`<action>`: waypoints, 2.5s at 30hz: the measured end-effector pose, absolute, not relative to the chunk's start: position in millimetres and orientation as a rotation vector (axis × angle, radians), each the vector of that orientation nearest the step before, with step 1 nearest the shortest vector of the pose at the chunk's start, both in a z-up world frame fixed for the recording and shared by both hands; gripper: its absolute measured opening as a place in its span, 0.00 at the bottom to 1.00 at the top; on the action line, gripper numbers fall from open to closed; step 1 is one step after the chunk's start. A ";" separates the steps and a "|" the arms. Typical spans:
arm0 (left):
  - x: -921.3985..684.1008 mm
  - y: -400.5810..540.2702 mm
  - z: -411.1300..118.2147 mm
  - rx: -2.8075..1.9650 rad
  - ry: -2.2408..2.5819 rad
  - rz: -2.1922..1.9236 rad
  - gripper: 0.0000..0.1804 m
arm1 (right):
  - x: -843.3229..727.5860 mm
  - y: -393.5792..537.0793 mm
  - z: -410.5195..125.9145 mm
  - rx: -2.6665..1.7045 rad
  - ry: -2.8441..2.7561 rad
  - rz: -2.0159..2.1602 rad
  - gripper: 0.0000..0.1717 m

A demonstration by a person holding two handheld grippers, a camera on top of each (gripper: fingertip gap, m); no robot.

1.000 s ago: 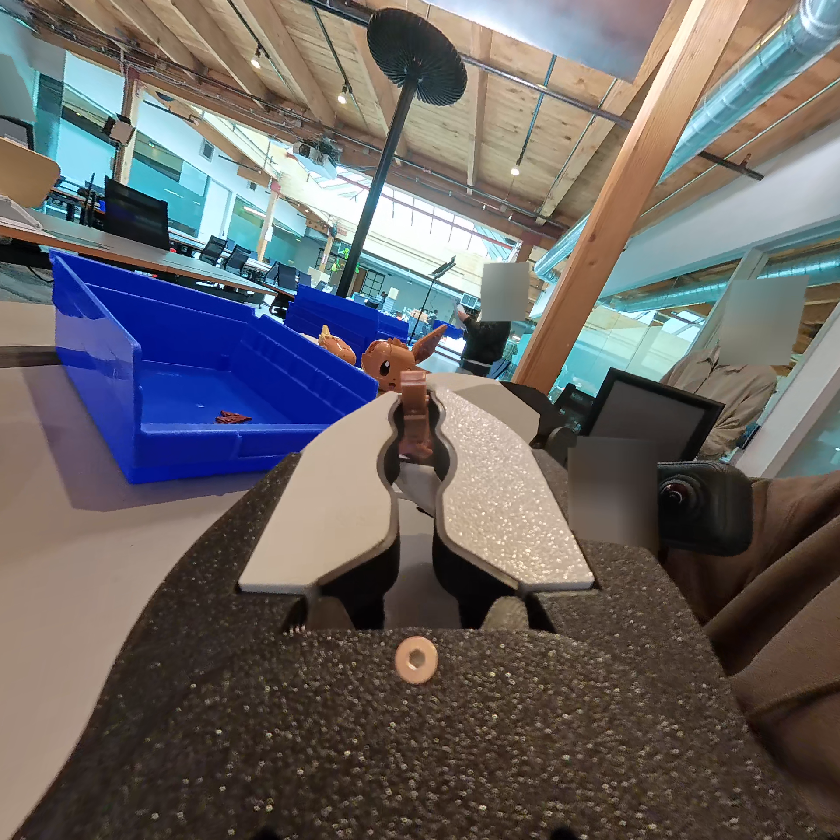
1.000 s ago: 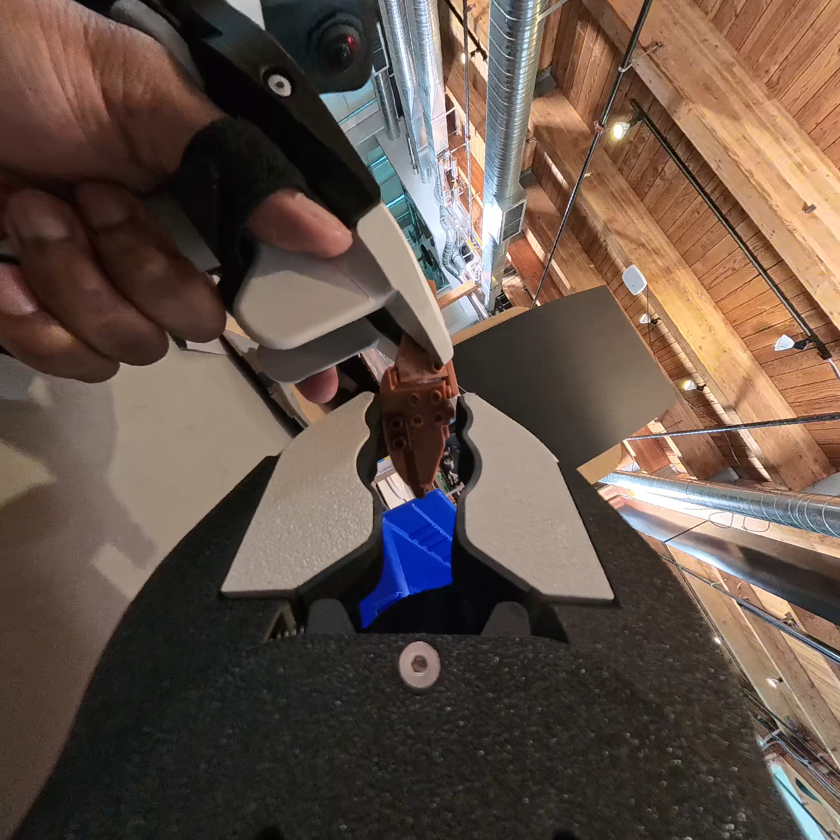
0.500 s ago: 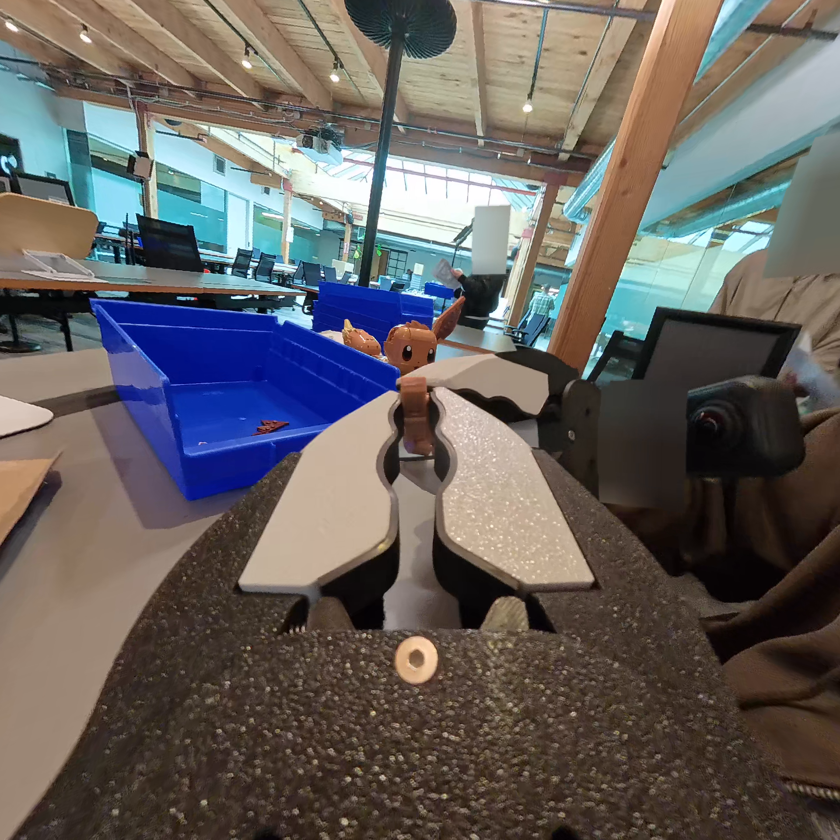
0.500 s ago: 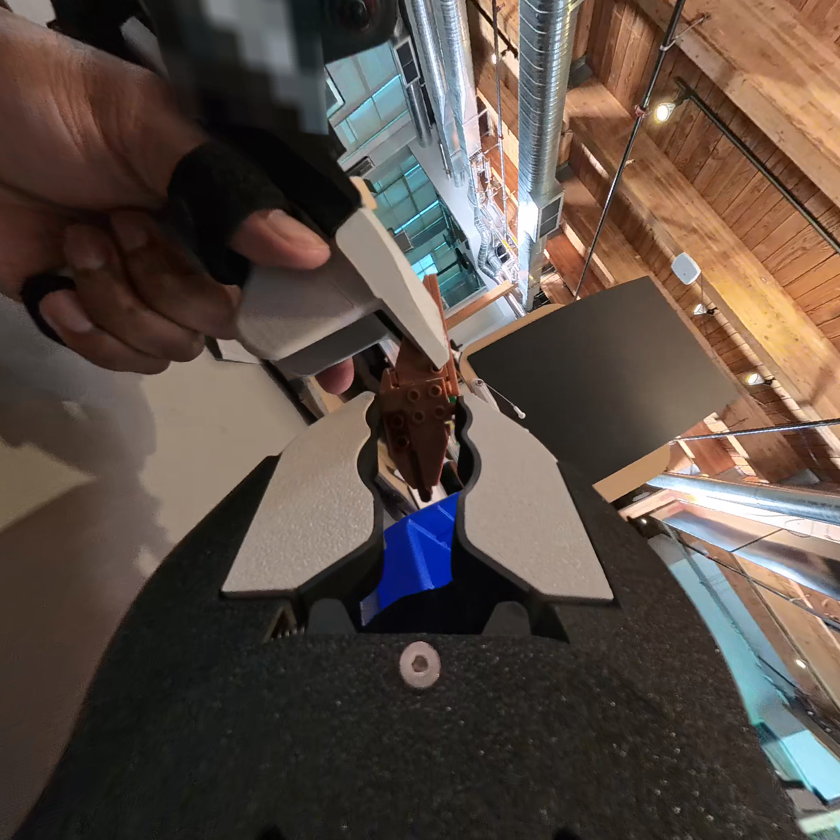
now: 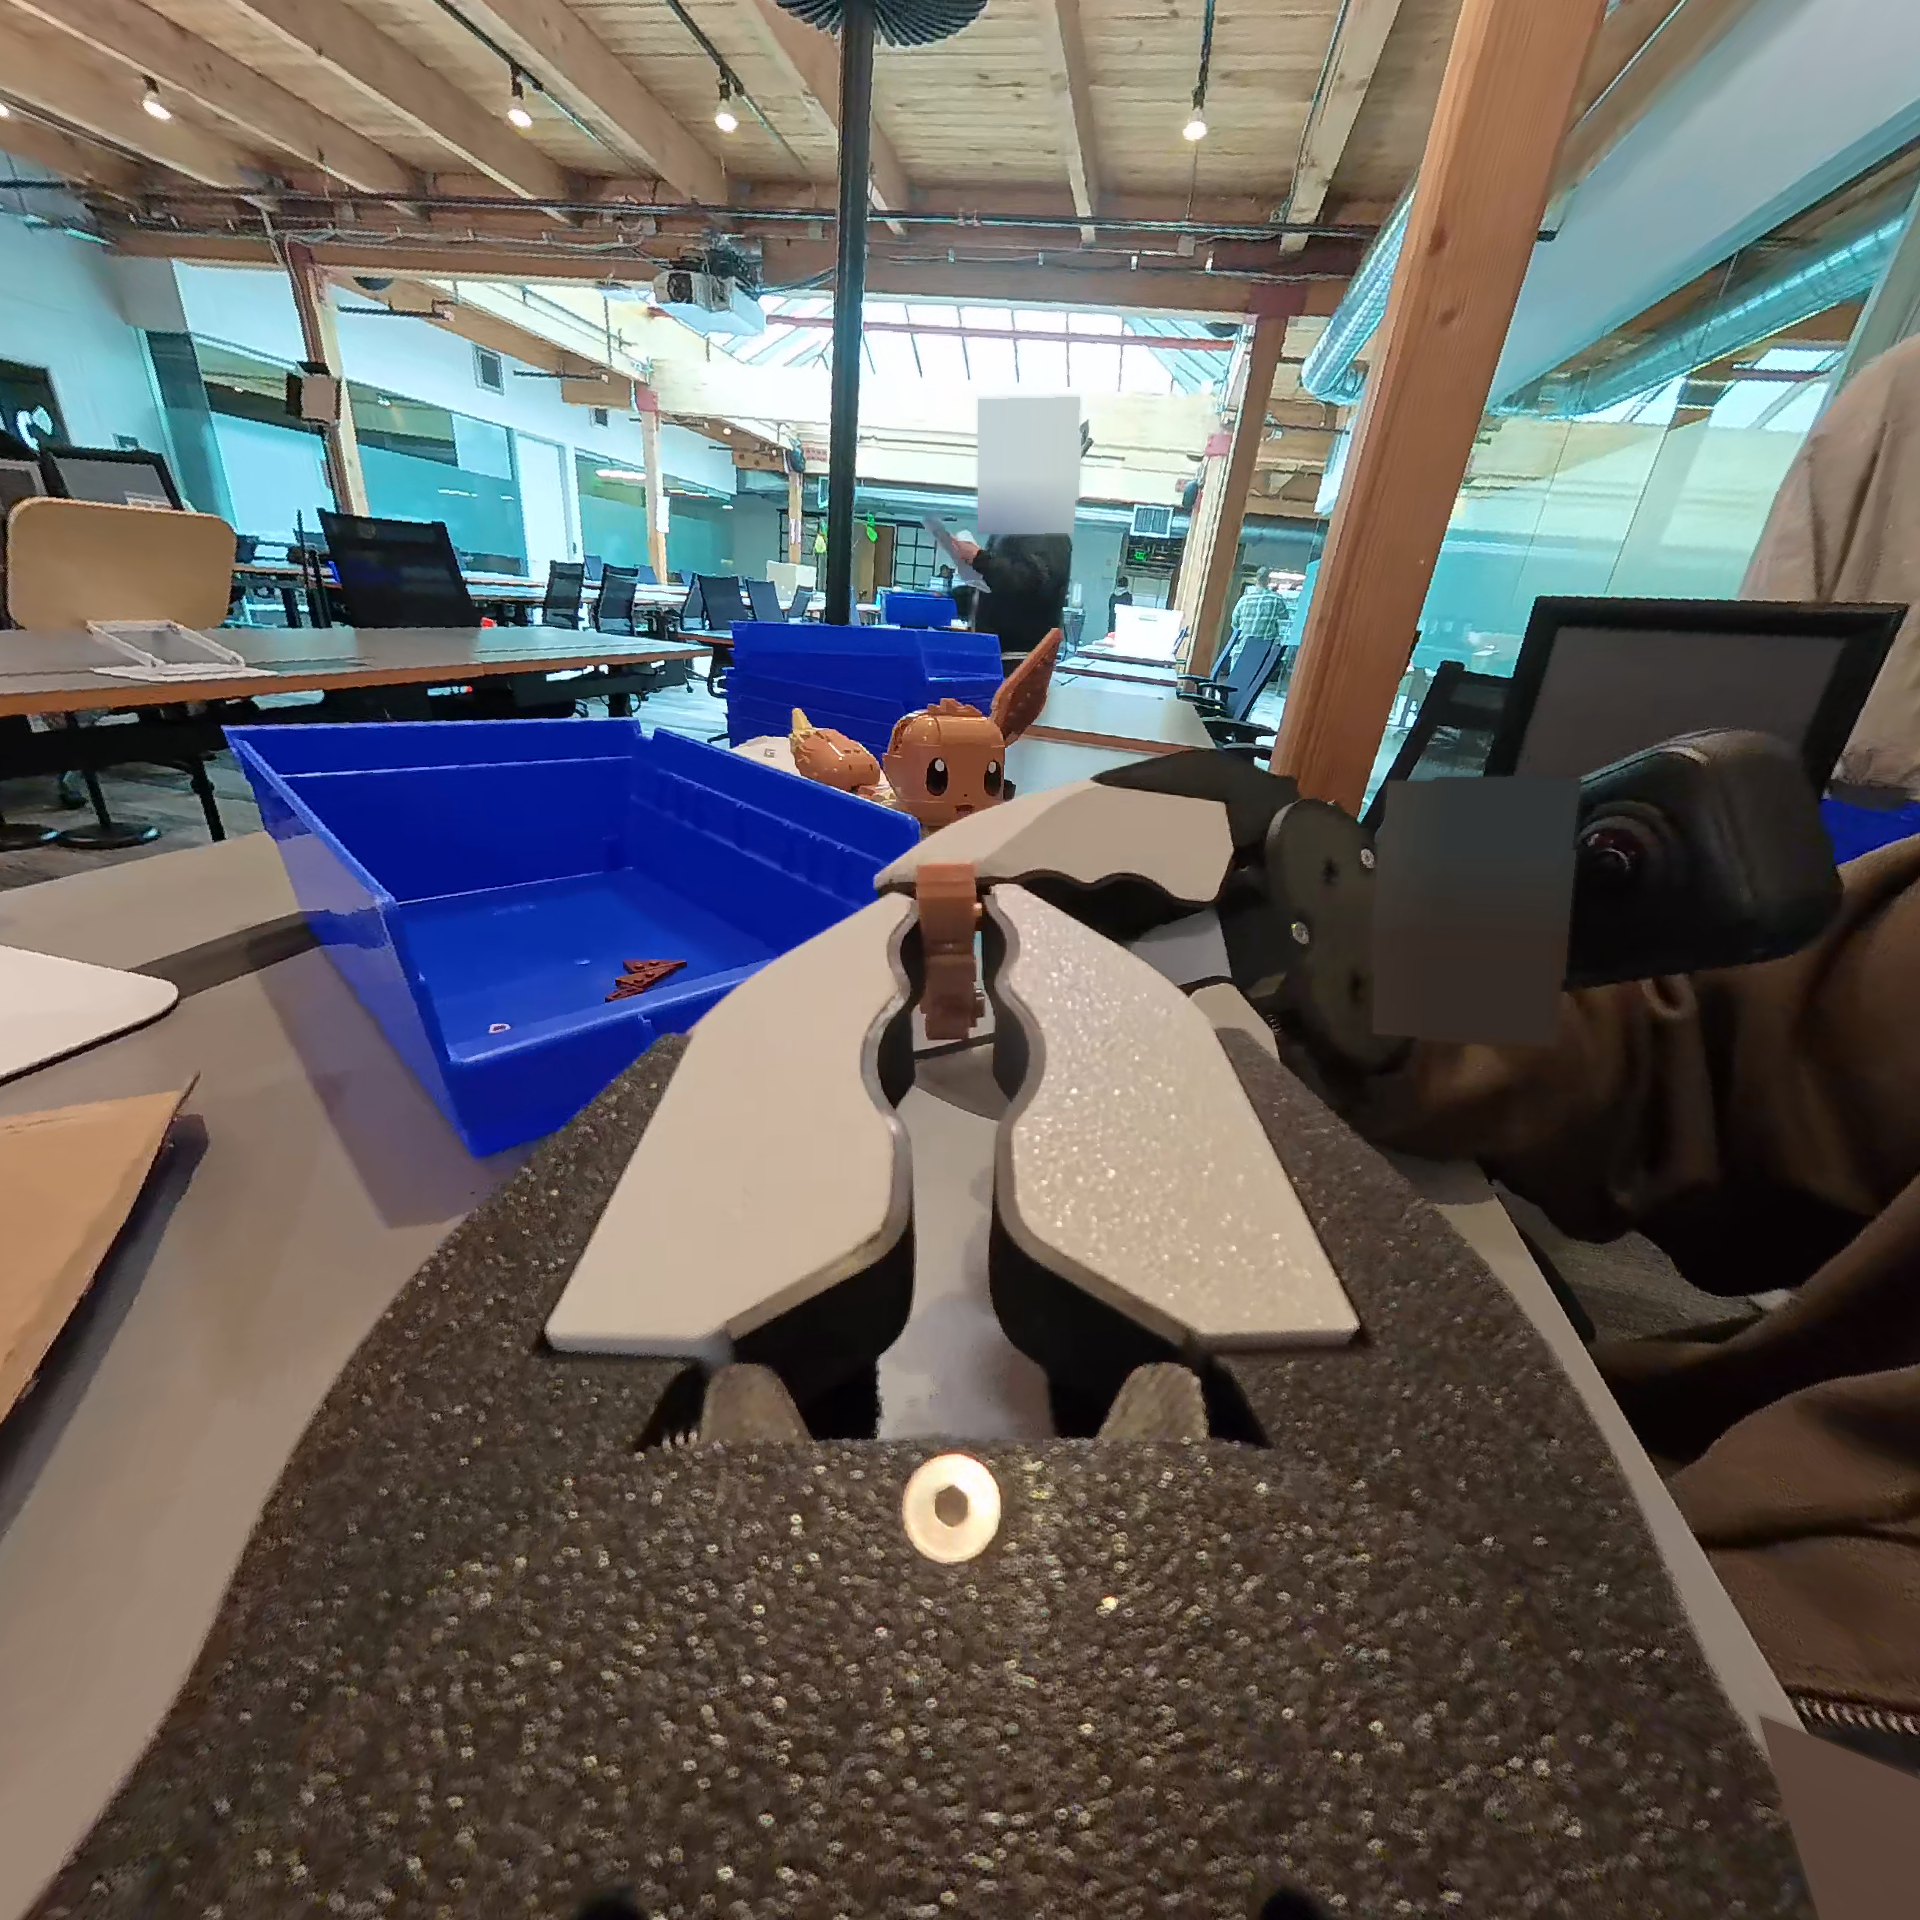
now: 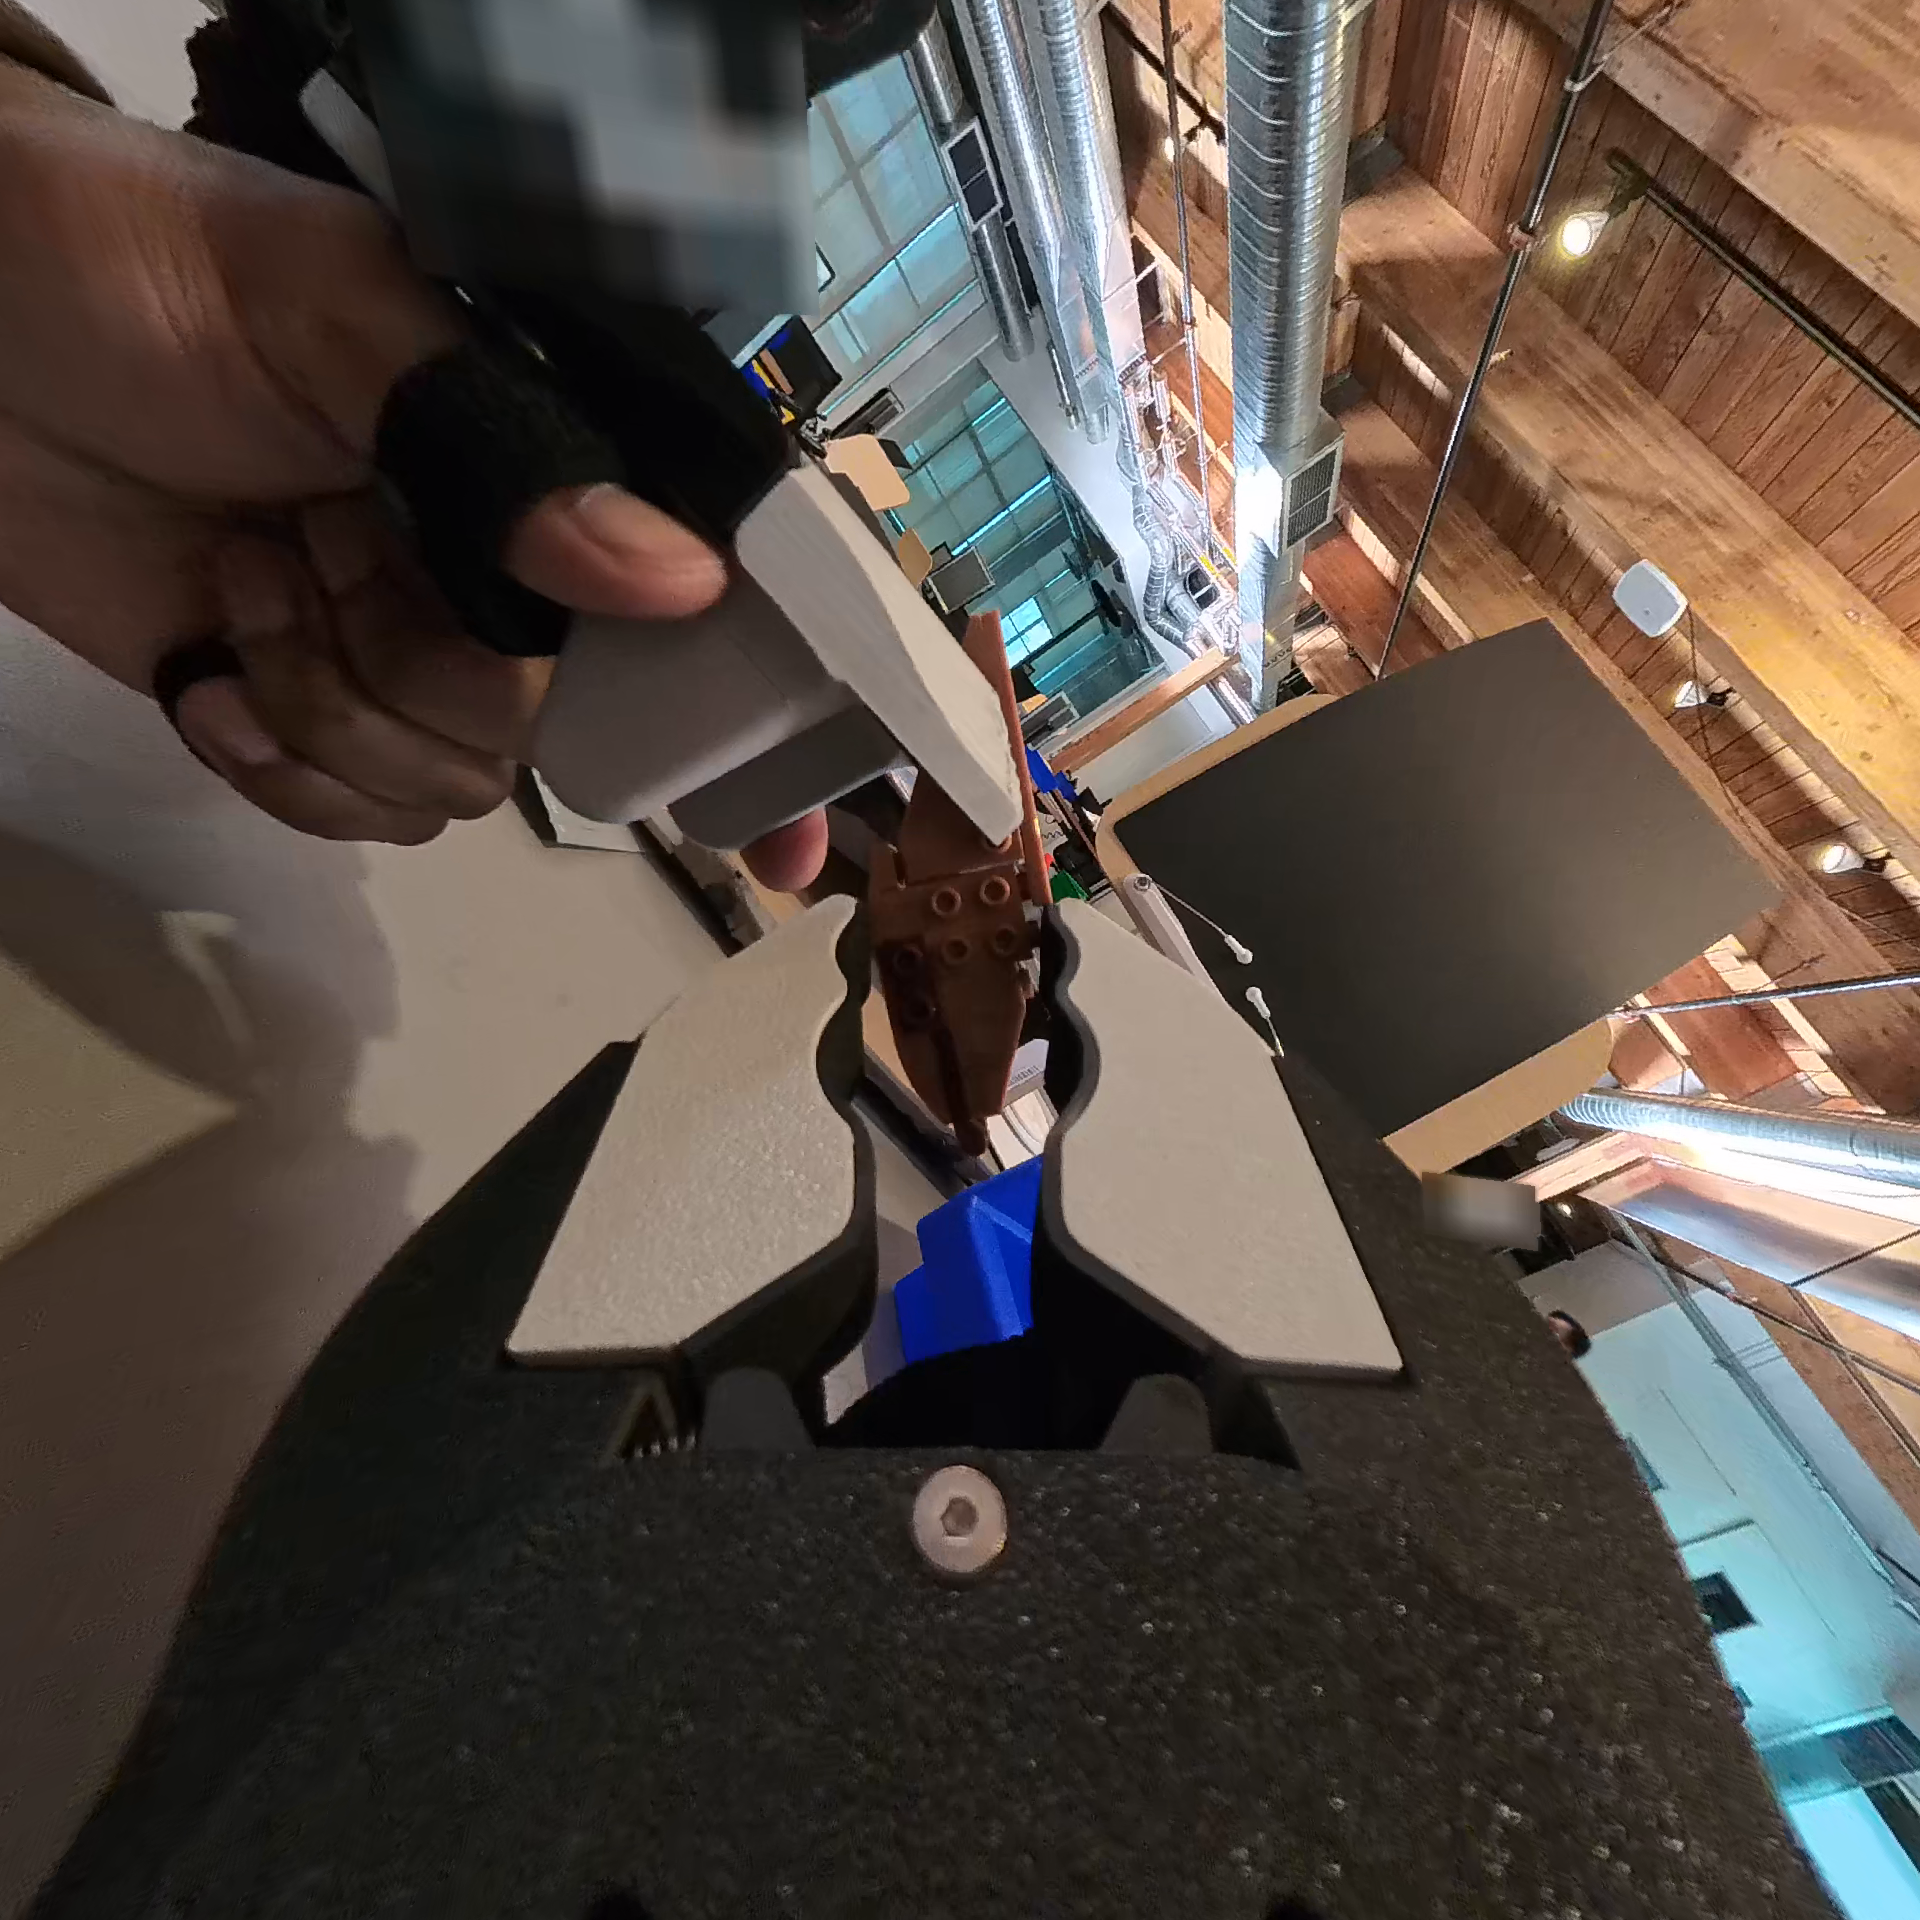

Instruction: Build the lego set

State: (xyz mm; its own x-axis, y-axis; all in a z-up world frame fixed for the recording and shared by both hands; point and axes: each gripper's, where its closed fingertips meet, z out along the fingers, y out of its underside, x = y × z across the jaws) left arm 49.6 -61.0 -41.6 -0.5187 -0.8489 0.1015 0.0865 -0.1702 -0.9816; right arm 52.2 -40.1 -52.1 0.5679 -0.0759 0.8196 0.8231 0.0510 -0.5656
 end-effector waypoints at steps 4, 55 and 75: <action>49.9 -60.2 -42.5 -0.939 1.414 -1.805 0.05 | 52.9 -39.5 -52.9 -1.354 -0.717 -0.802 0.17; 55.7 -51.8 -47.2 -1.000 1.341 -1.788 0.05 | 56.8 -37.0 -56.1 -1.342 -0.726 -0.971 0.17; 58.6 -53.1 -52.7 -0.950 1.386 -1.581 0.05 | 59.7 -35.2 -57.3 -1.359 -0.709 -0.977 0.21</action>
State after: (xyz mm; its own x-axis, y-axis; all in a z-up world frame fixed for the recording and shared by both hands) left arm 58.6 -53.1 -52.7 -0.3881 -0.9212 0.0271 0.0941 -0.0689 -0.9932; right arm 59.7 -35.2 -57.3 0.4513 -0.1584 0.8782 0.8841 -0.0546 -0.4641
